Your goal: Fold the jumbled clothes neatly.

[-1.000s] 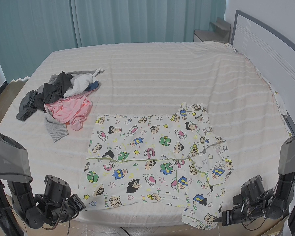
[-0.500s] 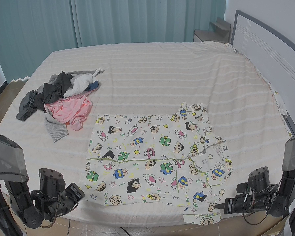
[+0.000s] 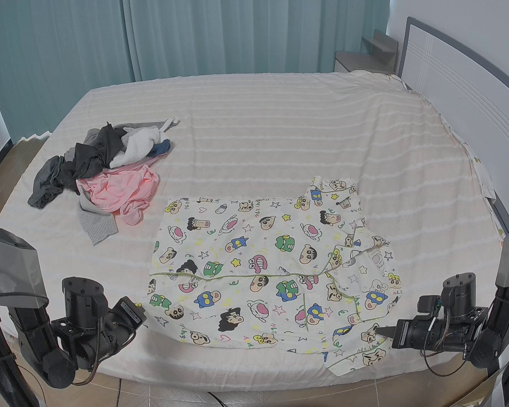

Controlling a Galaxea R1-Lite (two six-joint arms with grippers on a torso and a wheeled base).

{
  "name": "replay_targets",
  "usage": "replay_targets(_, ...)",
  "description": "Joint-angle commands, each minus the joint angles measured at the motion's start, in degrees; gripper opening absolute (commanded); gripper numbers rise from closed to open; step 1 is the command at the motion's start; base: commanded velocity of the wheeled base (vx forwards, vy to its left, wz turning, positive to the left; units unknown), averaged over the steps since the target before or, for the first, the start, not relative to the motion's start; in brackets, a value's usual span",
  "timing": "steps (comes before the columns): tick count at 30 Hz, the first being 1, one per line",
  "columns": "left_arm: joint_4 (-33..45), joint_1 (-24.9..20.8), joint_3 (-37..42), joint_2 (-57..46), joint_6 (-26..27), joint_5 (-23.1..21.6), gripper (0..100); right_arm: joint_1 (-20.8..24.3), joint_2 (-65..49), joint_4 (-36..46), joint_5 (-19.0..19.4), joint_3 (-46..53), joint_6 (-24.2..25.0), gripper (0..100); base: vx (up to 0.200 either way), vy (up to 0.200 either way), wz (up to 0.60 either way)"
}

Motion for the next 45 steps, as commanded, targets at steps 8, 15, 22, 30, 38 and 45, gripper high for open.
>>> replay_targets(8, 0.4, 1.8, -6.5, 0.0, 1.7, 0.2, 0, -4.1, -1.3, 0.8, -0.2, -7.5, -0.1, 0, 0.000, 0.000, 0.00)
replay_targets(15, 2.6, 2.4, -11.3, 0.6, 3.9, 0.3, 0, -6.9, -0.8, 2.2, -0.3, -12.6, -0.5, 0, 0.000, 0.000, 0.00)
replay_targets(22, 10.6, 3.8, -20.0, 1.9, 4.0, 0.3, 0, -8.4, -0.7, 8.2, -0.3, -19.2, -0.5, 0, 0.000, 0.000, 0.00)
replay_targets(30, 17.0, 4.9, -29.6, 6.5, 4.0, 0.3, 0, -10.6, 1.7, 12.4, -0.3, -25.6, -0.4, 0, 0.000, 0.000, 0.00)
replay_targets(38, 22.9, 5.4, -38.2, 11.3, 4.0, 0.3, 0, -11.1, 5.1, 12.5, -0.3, -29.1, -0.5, 0, 0.000, 0.000, 0.00)
replay_targets(45, 23.2, 6.0, -43.4, 15.2, 4.0, 0.2, 0, -11.8, 7.3, 12.9, -0.3, -33.0, -0.4, 0, 0.000, 0.000, 0.00)
